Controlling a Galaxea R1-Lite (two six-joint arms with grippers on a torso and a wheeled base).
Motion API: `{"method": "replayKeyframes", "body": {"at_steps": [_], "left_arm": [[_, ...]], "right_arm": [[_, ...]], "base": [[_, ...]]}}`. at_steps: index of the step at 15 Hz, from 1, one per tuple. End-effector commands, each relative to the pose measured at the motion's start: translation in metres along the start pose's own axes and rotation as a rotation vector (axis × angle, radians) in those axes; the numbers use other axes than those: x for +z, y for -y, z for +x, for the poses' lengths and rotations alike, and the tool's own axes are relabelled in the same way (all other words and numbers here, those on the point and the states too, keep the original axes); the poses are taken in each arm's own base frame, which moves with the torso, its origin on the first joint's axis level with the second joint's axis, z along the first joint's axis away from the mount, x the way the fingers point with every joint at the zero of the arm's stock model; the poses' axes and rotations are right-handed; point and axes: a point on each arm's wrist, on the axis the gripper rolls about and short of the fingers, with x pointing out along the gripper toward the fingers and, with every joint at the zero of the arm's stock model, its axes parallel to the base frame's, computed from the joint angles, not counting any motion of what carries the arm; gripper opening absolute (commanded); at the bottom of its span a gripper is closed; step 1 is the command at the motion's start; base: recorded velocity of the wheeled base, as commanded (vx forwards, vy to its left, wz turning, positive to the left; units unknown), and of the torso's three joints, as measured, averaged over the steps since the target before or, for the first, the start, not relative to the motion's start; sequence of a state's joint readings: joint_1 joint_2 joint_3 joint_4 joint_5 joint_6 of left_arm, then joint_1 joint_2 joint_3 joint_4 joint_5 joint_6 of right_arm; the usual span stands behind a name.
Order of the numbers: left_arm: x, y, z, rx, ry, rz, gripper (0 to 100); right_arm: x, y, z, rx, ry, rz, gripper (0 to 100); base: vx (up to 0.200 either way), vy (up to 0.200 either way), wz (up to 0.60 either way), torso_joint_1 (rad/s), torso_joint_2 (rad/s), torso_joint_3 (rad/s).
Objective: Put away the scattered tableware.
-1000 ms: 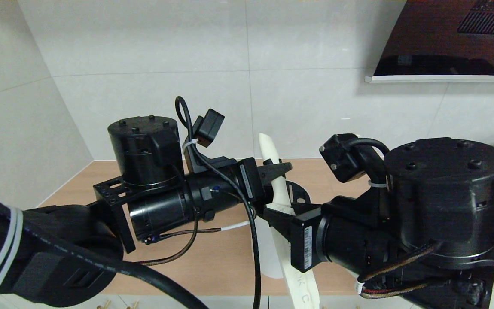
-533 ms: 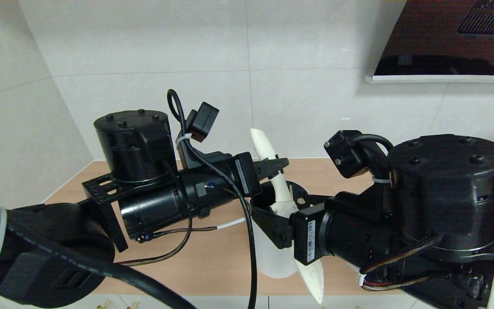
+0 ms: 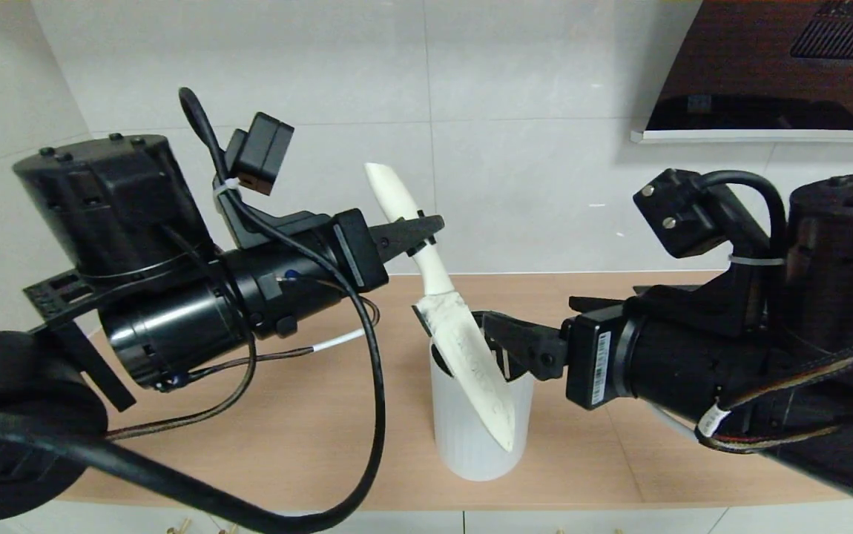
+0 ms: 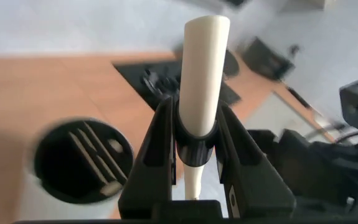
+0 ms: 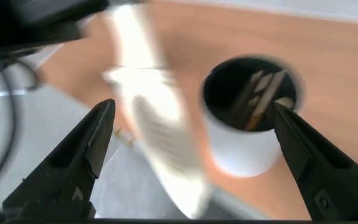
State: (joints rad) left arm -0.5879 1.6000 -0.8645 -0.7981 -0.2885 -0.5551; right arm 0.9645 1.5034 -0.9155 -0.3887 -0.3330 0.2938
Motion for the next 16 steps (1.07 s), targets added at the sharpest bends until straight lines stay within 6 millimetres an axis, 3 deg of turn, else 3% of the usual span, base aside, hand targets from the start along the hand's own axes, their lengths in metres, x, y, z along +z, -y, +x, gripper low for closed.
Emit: {"method": "replayKeyframes", "body": {"at_steps": [1, 3, 5, 10, 16], "left_arm": [[0.012, 0.008, -0.012, -0.016, 0.047, 0.017, 0], [0.017, 0.011, -0.015, -0.022, 0.065, 0.063, 0], [0.016, 0.0, -0.012, 0.009, 0.073, 0.207, 0], [0.035, 0.001, 0.011, -0.049, 0.228, 0.365, 0], [0.026, -0.019, 0.025, 0.004, 0.189, 0.444, 0]], "right_arm": [[0.01, 0.007, -0.013, -0.006, 0.037, -0.006, 100], [0.005, 0.013, -0.018, -0.021, 0.026, -0.076, 100], [0.005, 0.015, -0.016, -0.031, 0.023, -0.081, 100], [0.009, 0.02, -0.015, -0.06, 0.038, -0.081, 100], [0.007, 0.026, -0.005, -0.104, 0.025, -0.082, 100]], "base": [[0.0, 0.0, 0.0, 0.0, 0.0, 0.0], [0.0, 0.0, 0.0, 0.0, 0.0, 0.0], [0.0, 0.0, 0.0, 0.0, 0.0, 0.0], [0.0, 0.0, 0.0, 0.0, 0.0, 0.0], [0.0, 0.0, 0.0, 0.0, 0.0, 0.0]]}}
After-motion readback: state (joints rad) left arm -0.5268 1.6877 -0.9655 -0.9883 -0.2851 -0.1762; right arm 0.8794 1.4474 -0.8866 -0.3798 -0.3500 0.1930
